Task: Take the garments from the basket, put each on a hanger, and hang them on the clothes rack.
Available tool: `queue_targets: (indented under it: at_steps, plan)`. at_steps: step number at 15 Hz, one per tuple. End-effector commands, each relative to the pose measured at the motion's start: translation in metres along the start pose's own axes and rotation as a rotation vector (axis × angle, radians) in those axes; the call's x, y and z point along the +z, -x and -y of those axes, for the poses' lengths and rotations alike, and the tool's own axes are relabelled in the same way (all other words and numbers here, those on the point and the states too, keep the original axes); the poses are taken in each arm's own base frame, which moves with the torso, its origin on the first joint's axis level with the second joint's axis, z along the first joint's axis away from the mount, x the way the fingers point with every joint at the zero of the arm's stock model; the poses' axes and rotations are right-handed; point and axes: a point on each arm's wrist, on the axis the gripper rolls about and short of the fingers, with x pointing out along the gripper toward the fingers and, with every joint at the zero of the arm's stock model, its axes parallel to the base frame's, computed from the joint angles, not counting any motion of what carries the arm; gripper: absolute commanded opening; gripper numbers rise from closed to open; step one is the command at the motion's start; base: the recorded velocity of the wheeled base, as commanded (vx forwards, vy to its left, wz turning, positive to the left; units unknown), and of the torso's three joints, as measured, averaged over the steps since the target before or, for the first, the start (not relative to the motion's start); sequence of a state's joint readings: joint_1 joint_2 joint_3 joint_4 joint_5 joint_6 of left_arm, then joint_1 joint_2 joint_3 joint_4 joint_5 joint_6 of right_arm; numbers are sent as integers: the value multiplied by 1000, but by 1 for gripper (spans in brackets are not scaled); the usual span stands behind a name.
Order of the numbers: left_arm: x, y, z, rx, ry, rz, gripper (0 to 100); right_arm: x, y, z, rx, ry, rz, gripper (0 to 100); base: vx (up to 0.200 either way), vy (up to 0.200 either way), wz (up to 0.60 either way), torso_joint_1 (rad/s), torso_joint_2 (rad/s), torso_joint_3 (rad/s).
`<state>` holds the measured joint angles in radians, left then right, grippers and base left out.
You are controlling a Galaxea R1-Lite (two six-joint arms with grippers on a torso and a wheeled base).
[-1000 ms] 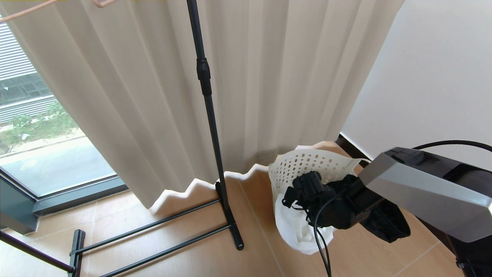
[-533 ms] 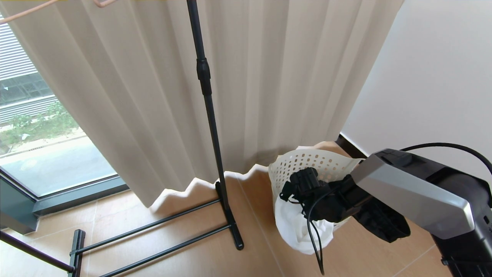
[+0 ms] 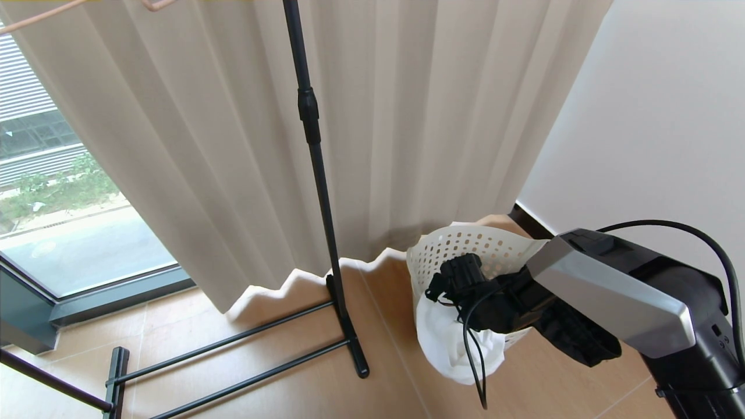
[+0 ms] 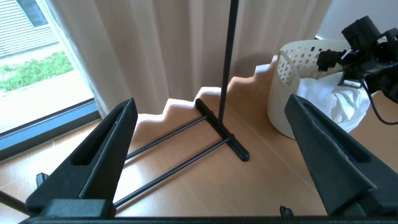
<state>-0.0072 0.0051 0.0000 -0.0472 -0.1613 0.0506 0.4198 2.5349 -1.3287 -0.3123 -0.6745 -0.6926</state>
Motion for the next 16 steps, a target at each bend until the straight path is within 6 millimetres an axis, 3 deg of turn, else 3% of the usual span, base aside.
queue_targets:
  at_steps: [1,3,8,10,13,14,16]
  plan:
    - [0,0,0,0,0,1,100,-1,2,1,2,-5,0,0,0,0,0,0,0,0]
    - [0,0,0,0,0,1,100,-4,13,5,1,-35,7,0,0,0,0,0,0,0]
    - [0,0,0,0,-2,1,100,-23,65,22,-68,-213,151,0,0,0,0,0,0,0]
    - [0,0,0,0,0,1,100,-32,110,31,-106,-316,283,0,0,0,0,0,0,0]
    - [0,0,0,0,0,1,100,-41,180,64,-179,-465,502,0,0,0,0,0,0,0]
    - [0,0,0,0,-2,1,100,-47,206,80,-206,-519,577,0,0,0,0,0,0,0]
    - [0,0,0,0,0,2,100,-67,242,90,-213,-571,659,0,0,0,0,0,0,0]
